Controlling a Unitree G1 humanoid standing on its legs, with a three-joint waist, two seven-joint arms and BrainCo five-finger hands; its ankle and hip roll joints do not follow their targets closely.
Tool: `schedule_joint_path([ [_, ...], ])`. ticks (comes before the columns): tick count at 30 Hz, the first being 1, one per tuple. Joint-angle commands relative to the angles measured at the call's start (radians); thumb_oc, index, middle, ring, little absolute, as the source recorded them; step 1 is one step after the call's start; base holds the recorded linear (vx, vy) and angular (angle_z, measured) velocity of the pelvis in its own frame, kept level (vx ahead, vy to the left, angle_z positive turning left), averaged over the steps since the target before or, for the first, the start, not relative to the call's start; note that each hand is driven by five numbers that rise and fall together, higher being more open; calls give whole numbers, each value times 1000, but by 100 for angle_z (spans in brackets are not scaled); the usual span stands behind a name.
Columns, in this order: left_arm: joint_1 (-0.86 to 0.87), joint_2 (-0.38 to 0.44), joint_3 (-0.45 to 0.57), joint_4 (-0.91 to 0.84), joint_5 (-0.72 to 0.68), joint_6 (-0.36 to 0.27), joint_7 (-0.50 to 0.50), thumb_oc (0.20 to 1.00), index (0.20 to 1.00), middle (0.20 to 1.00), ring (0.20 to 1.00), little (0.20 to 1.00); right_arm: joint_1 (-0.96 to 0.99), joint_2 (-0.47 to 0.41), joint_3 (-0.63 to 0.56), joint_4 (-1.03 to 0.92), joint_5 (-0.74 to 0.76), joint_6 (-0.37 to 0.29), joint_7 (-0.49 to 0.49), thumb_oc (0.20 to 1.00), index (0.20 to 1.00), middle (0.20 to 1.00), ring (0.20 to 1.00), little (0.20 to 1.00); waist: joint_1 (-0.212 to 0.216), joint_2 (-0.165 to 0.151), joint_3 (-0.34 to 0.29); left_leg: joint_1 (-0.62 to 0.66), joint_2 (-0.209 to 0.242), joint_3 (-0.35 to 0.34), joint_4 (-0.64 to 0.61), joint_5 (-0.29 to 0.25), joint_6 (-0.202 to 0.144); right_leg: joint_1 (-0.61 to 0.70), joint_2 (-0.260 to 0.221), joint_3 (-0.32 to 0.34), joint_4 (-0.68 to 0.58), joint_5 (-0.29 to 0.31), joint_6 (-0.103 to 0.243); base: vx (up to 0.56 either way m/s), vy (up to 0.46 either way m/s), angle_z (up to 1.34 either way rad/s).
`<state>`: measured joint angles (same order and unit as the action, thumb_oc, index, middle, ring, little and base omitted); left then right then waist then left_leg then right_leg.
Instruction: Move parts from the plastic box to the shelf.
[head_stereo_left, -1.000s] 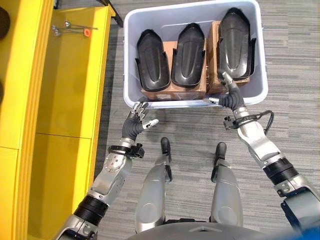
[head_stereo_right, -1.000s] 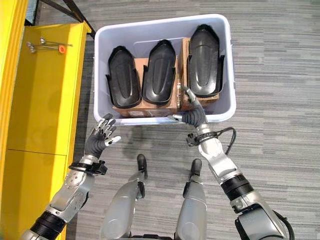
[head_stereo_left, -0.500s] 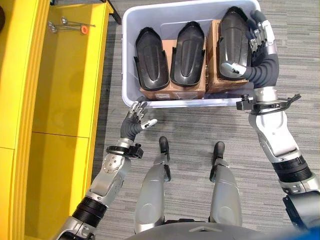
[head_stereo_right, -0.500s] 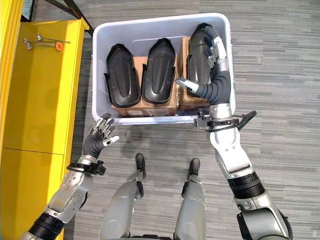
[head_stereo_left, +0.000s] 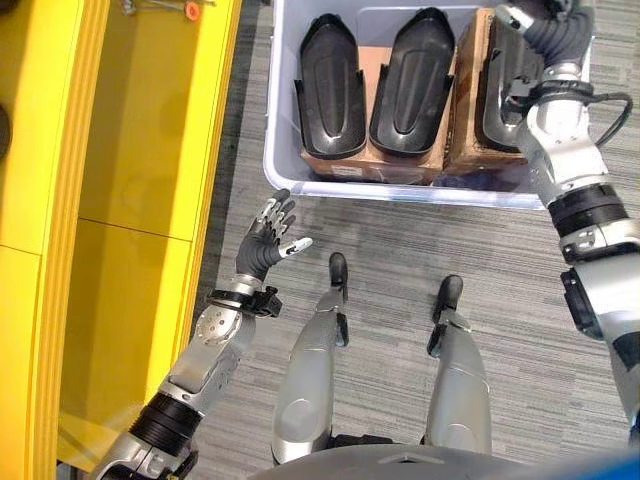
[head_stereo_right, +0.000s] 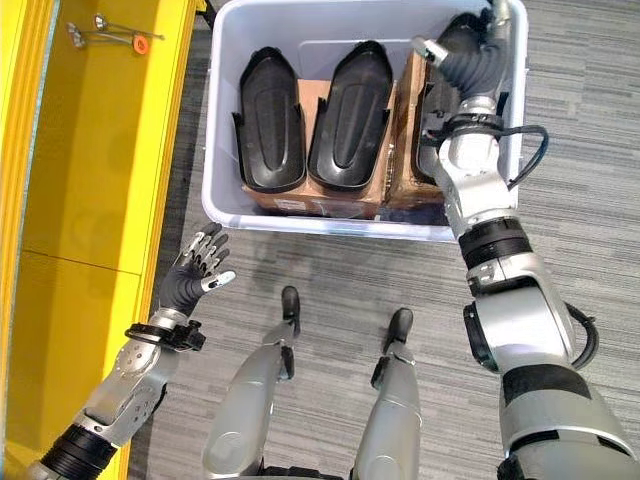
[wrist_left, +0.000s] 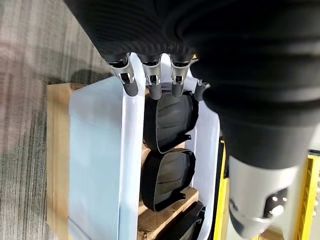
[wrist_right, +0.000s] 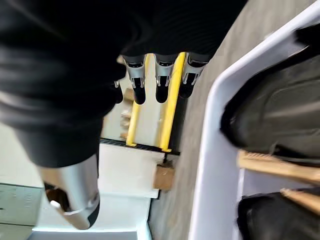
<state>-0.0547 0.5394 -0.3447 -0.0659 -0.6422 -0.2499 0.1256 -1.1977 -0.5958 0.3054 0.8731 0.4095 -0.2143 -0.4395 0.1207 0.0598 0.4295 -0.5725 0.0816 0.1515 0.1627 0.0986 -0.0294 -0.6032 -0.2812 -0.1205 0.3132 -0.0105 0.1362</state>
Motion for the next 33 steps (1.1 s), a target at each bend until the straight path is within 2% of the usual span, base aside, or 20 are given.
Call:
schedule_joint_path([
  [1,25,40,-3,-135,-6,-56,-18,1000,1000,1000,1000,1000,-80,-67,70,33,75,-20,37,1000,1000,1000,1000,1000,8,25,-20,-24,66,-59,117,-87,-60,27,-15,9,12,24,11,-2,0,5],
  [11,-8,40,-27,-117,-4,-54,-24,1000,1000,1000,1000,1000,-81,10,74,290,186,15,132,1000,1000,1000,1000,1000,26,49,-15,-38,56,-66,123,-91,-53,14,-16,8,24,18,9,0,0,0],
  [24,-15,35,-33,-105,-6,-51,-36,1000,1000,1000,1000,1000,21,108,125,242,166,31,221,1000,1000,1000,1000,1000,30,50,-5,-49,51,-72,132,-89,-50,8,-14,2,33,15,5,1,-2,3],
  [25,-17,36,-34,-101,-4,-50,-39,1000,1000,1000,1000,1000,40,121,129,245,153,39,230,1000,1000,1000,1000,1000,32,51,-8,-38,51,-79,137,-116,-57,19,-13,4,40,-12,12,61,-3,4],
  [26,-20,35,-35,-96,-3,-50,-39,1000,1000,1000,1000,1000,52,130,127,250,154,43,239,1000,1000,1000,1000,1000,34,52,-6,-40,50,-80,137,-116,-57,20,-13,4,41,-13,12,62,-7,5],
  [33,-25,30,-36,-86,2,-46,-43,1000,1000,1000,1000,1000,104,144,104,282,154,58,264,1000,1000,1000,1000,1000,39,55,-1,-47,43,-89,141,-115,-54,22,-15,-1,41,-13,13,-5,-1,1],
])
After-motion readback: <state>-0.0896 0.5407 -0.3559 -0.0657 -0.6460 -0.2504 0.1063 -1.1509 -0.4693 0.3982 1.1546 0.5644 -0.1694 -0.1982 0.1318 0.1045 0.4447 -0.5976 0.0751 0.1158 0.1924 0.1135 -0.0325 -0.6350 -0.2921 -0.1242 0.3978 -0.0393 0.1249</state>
